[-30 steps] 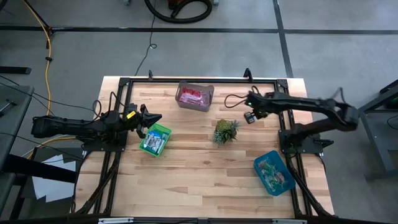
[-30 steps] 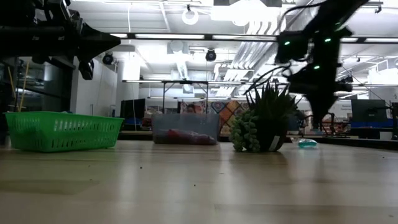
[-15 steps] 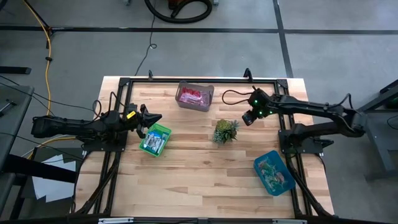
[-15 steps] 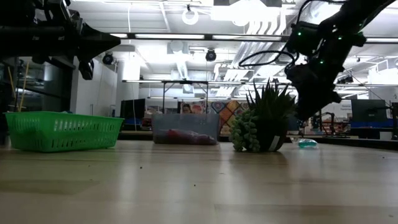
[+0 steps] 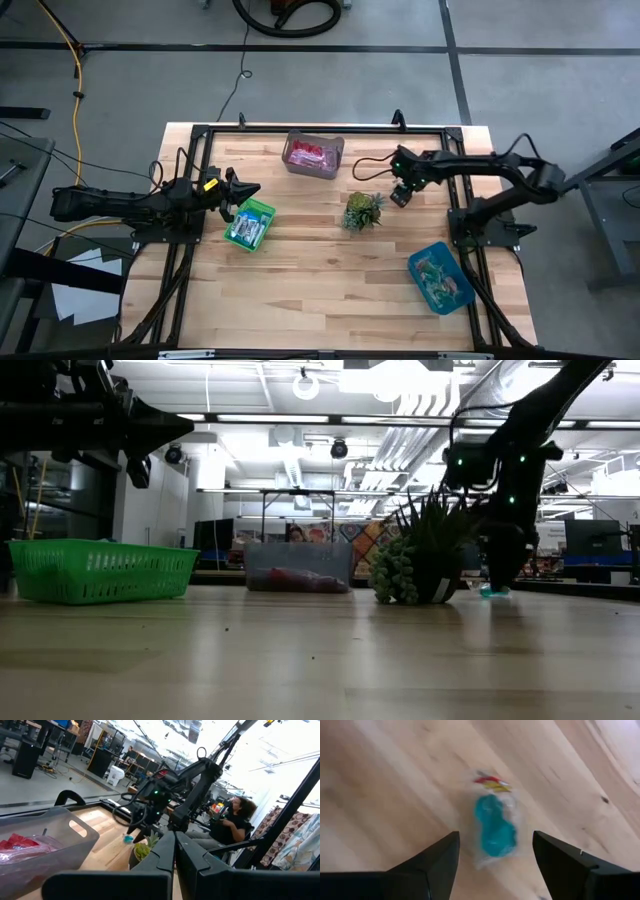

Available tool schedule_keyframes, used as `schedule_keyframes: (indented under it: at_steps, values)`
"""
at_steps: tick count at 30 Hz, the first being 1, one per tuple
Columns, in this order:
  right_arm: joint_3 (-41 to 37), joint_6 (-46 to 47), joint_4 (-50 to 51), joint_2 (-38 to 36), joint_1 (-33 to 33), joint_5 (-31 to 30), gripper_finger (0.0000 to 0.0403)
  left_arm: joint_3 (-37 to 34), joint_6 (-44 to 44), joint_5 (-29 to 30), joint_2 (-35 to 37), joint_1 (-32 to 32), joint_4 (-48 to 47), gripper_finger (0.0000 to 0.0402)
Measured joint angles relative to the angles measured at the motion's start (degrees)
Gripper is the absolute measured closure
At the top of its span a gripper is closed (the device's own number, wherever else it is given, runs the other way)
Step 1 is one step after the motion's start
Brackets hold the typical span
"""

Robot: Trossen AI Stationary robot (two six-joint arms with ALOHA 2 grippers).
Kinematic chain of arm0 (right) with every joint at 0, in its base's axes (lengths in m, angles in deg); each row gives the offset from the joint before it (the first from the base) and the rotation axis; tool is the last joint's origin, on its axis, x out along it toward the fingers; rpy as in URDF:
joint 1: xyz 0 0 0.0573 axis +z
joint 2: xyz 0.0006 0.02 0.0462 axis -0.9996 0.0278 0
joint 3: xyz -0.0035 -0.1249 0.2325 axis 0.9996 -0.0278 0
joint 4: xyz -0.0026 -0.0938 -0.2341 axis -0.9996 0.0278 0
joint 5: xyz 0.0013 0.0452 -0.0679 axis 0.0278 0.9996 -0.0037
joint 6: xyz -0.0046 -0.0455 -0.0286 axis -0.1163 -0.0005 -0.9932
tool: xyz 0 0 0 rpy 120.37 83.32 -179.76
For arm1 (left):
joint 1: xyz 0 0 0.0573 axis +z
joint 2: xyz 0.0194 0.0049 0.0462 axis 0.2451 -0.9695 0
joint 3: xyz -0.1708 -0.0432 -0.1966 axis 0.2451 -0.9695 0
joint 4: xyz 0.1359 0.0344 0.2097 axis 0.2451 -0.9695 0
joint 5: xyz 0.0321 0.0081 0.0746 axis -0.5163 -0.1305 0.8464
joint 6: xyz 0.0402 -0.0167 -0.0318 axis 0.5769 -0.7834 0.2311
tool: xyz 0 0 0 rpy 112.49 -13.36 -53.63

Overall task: Sort candy
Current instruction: Put the transparent candy into the blue bin

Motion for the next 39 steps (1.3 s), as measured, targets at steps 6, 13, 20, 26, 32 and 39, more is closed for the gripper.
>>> schedule_keyframes:
  at_steps: [6,13,20,26,32,39]
  values:
    - [0.4,-2.4,-0.7,4.7,-2.2,-0.4,0.0155,0.0,0.0,0.0,0.0,0.0,0.0,0.0401]
    - [0.3,-2.9,1.2,5.5,-1.3,-1.3,0.0235,0.0,0.0,0.0,0.0,0.0,0.0,0.0401]
    - [1.0,0.4,7.4,-7.4,0.7,-1.9,0.0377,0.0,0.0,0.0,0.0,0.0,0.0,0.0401]
    - [7.3,1.3,16.0,-24.0,6.1,19.0,0.0394,0.0,0.0,0.0,0.0,0.0,0.0,0.0401]
    - [15.4,15.3,24.2,-33.8,15.6,36.0,0.0398,0.0,0.0,0.0,0.0,0.0,0.0,0.0401]
    - [15.6,34.0,31.0,-35.7,35.2,37.4,0.0400,0.0,0.0,0.0,0.0,0.0,0.0,0.0401]
